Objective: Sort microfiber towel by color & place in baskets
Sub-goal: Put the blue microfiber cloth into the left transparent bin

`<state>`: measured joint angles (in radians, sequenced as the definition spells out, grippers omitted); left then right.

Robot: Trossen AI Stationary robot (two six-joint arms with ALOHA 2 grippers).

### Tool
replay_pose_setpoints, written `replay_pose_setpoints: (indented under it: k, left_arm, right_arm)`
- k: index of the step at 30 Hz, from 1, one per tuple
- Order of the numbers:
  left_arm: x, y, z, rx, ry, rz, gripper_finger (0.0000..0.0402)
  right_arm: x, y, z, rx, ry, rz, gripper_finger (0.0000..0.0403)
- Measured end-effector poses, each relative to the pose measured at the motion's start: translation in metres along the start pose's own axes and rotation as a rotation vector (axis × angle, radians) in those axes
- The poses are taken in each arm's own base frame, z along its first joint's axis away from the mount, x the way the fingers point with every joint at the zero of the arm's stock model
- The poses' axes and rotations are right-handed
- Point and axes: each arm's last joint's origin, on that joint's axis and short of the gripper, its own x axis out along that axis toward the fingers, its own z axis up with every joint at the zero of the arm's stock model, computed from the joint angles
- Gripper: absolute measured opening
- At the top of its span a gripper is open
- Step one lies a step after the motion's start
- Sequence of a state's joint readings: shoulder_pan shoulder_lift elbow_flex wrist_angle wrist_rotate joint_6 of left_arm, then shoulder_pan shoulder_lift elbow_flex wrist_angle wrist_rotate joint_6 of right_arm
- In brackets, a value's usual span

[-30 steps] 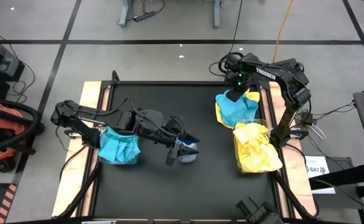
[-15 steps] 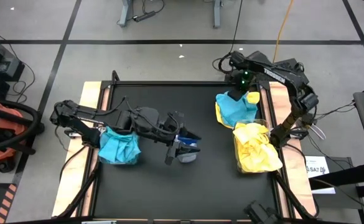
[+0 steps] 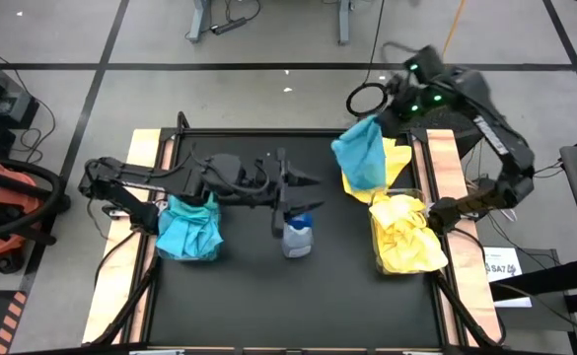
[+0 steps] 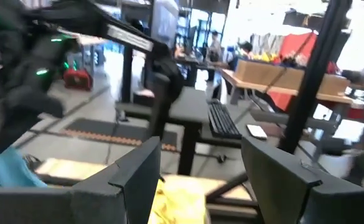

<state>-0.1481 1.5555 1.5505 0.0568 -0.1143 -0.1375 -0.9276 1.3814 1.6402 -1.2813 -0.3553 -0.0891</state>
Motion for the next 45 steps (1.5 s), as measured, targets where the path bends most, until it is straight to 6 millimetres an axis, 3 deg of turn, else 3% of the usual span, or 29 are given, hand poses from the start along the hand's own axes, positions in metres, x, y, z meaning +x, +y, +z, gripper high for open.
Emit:
replay_pose_setpoints:
  k: [10,14,17,23,27,32,38,45]
  left_arm:
    - [0.013,0.037,-0.002,0.060,-0.032,0.099,0.0231]
    - [0.018,0.047,-0.007,0.154,-0.021,0.132,0.0237]
    - [0.019,0.055,-0.006,0.179,-0.028,0.192,0.0266]
    - [0.019,0.077,-0.005,0.186,-0.021,0.294,0.0341]
    - [0.023,0.088,-0.009,0.160,-0.013,0.294,0.0365]
    - [0.037,0.095,-0.023,0.083,-0.012,0.170,0.0369]
    - [0.042,0.101,-0.026,0.085,-0.057,0.268,0.0369]
    - [0.040,0.114,-0.026,0.080,-0.051,0.364,0.0358]
  right_arm:
    - [-0.093,0.056,0.023,-0.153,-0.462,0.258,0.0000]
    - [-0.114,0.074,0.030,-0.217,-0.587,0.329,0.0000]
    - [-0.123,0.083,0.033,-0.242,-0.650,0.365,0.0000]
    - [-0.127,0.096,0.036,-0.277,-0.699,0.426,0.0000]
    - [-0.124,0.106,0.044,-0.326,-0.728,0.505,0.0000]
    - [-0.119,0.120,0.054,-0.372,-0.773,0.588,0.0000]
    - [-0.107,0.132,0.059,-0.390,-0.742,0.636,0.0000]
    - [-0.107,0.149,0.056,-0.445,-0.751,0.705,0.0000]
